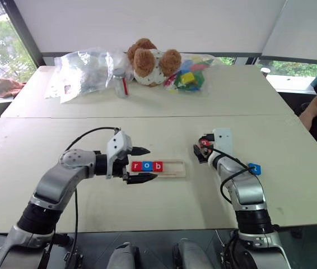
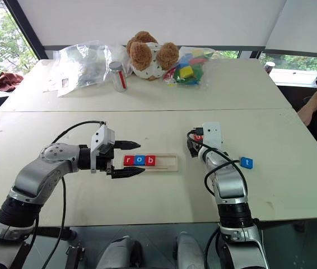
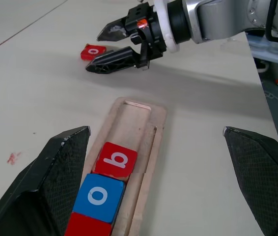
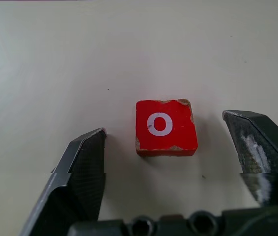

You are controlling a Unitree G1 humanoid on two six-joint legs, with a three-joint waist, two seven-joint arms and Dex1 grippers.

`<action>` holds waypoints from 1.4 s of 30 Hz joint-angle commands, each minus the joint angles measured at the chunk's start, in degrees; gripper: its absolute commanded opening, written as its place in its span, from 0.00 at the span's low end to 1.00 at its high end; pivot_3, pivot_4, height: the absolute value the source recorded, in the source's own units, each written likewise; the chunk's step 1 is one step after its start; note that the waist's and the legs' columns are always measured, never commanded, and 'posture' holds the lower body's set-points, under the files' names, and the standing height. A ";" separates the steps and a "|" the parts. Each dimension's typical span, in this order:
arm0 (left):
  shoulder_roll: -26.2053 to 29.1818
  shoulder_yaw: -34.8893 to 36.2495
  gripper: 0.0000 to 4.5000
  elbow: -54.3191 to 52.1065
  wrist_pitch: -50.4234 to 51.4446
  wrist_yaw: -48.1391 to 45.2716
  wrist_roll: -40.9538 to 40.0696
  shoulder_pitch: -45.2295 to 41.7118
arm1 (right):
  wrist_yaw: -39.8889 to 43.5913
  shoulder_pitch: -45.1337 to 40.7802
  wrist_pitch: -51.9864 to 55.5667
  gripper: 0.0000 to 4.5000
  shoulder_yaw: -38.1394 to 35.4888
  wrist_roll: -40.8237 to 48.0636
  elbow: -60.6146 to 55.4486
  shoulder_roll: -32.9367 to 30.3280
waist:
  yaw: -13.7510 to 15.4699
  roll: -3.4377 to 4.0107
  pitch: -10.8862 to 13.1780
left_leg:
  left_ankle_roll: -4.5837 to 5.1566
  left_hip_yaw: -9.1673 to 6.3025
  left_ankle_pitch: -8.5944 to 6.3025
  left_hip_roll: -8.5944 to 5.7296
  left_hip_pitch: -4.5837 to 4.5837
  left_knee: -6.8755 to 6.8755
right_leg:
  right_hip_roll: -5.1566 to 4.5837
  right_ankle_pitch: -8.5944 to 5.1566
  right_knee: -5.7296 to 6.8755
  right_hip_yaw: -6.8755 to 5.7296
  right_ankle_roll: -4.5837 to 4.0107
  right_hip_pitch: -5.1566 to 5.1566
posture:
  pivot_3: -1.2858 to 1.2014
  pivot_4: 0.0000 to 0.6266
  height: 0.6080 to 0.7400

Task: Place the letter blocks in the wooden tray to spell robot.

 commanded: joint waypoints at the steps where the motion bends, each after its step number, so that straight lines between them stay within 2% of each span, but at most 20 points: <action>1: 0.43 1.05 1.00 -2.44 -0.87 0.44 0.01 -0.04 | -0.94 -0.60 -0.14 0.49 -0.33 0.49 0.30 0.65 | 0.07 0.00 0.00 | 0.01 -0.01 0.00 0.00 0.00 0.00 | 0.00 0.00 0.00 0.00 0.00 0.00 | 0.52 0.24 1.00; 3: 0.43 1.05 1.00 -2.60 -0.83 0.64 -0.07 0.00 | -1.03 -0.42 -0.36 0.27 0.17 0.35 0.29 0.44 | 0.08 -0.01 -0.01 | 0.00 0.00 0.00 0.00 0.00 0.00 | -0.03 0.00 0.00 0.00 0.00 0.00 | 0.52 0.24 1.00; 4: 0.42 1.03 1.00 -2.70 -0.80 0.70 -0.10 0.03 | -1.07 -0.34 -0.36 0.26 0.29 0.36 0.21 0.36 | 0.11 -0.01 -0.01 | 0.01 0.00 0.00 0.00 0.00 0.01 | -0.03 0.00 0.00 0.00 0.00 0.01 | 0.52 0.24 1.00; 7: 0.17 0.65 1.00 -2.91 -0.88 0.64 -0.12 -0.22 | -2.17 -0.12 0.15 0.26 0.49 -0.65 -1.49 -0.30 | 0.10 -0.01 -0.01 | 0.01 -0.01 0.00 -0.01 0.00 0.01 | -0.04 0.00 0.00 0.00 0.00 0.01 | 0.52 0.24 1.00; 10: -0.15 -0.29 1.00 -3.28 -1.24 0.08 0.07 -0.72 | -4.53 1.21 3.43 0.26 -0.99 -1.47 -8.65 -0.43 | 0.31 0.00 0.00 | 0.02 -0.03 -0.01 -0.01 -0.01 0.00 | -0.04 0.00 0.00 -0.01 0.00 0.01 | 0.52 0.24 1.00; 17: -1.51 -3.78 1.00 -2.93 -2.56 -2.07 1.24 -3.23 | -10.20 11.07 28.67 0.26 -6.40 -0.64 -36.00 10.22 | 0.36 0.00 -0.01 | -0.03 -0.11 0.01 0.01 -0.09 -0.05 | -0.02 -0.01 -0.06 -0.02 0.01 -0.01 | 0.52 0.24 1.00; 20: -2.33 -4.44 1.00 -1.23 -3.16 -2.91 1.45 -4.53 | -11.46 12.61 32.40 0.26 -6.19 -1.38 -39.07 11.72 | 0.10 0.00 -0.01 | 0.19 -0.06 -0.11 -0.03 -0.06 0.00 | -0.03 -0.01 -0.03 -0.03 0.01 -0.01 | 0.52 0.24 1.00; 24: -3.09 -5.51 1.00 1.13 -4.14 -4.27 2.20 -6.37 | -11.78 13.60 33.43 0.26 -5.94 -1.25 -36.81 11.99 | 0.13 0.00 -0.01 | 0.21 -0.07 -0.11 -0.13 -0.01 0.00 | 0.04 0.00 -0.02 -0.04 0.00 0.02 | 0.52 0.24 1.00; 30: -3.27 -5.41 1.00 2.46 -4.49 -5.18 2.72 -7.13 | -11.22 14.18 33.43 0.93 -6.11 -0.66 -35.32 11.84 | -0.08 -0.01 -0.01 | 0.21 -0.11 -0.12 -0.09 -0.03 -0.05 | 0.13 -0.02 -0.08 -0.04 -0.01 0.01 | 0.52 0.24 1.00; 31: -3.18 -5.27 1.00 2.53 -4.45 -5.14 2.75 -7.15 | -11.15 13.87 33.47 0.98 -6.10 -0.74 -35.63 11.36 | -0.11 -0.01 -0.02 | 0.21 -0.11 -0.12 -0.09 -0.03 -0.05 | 0.13 -0.02 -0.08 -0.04 -0.01 0.01 | 0.52 0.24 1.00; 34: -2.63 -4.60 1.00 2.46 -4.27 -4.98 2.74 -7.01 | -10.09 12.60 33.08 0.98 -5.94 -0.72 -37.76 8.27 | 0.00 -0.01 -0.01 | 0.21 -0.12 -0.12 -0.09 -0.02 -0.04 | 0.14 -0.02 -0.05 -0.03 -0.01 0.01 | 0.52 0.24 1.00; 37: -1.50 -3.28 1.00 2.49 -4.00 -5.48 1.98 -7.00 | -5.88 10.18 30.34 0.98 -5.23 1.19 -40.52 2.56 | 0.08 0.01 0.00 | 0.22 -0.12 -0.12 -0.10 -0.04 -0.04 | 0.11 -0.02 -0.07 -0.03 -0.01 0.01 | 0.52 0.24 1.00; 40: -0.24 -1.59 1.00 1.85 -2.83 -6.50 -0.07 -6.96 | 3.84 6.68 24.98 0.98 -3.63 5.05 -37.24 -8.13 | 0.02 0.01 0.00 | 0.23 -0.11 -0.13 -0.10 -0.04 -0.03 | 0.11 -0.02 -0.09 -0.04 -0.01 0.01 | 0.52 0.24 1.00; 42: 0.79 -0.38 1.00 0.39 -2.77 -7.06 -1.21 -5.44 | 15.69 4.79 16.35 0.98 -2.14 8.17 -31.27 -18.79 | 0.09 0.00 0.01 | 0.25 -0.13 -0.14 -0.11 -0.03 -0.03 | 0.11 -0.01 -0.10 -0.05 -0.01 0.03 | 0.52 0.24 1.00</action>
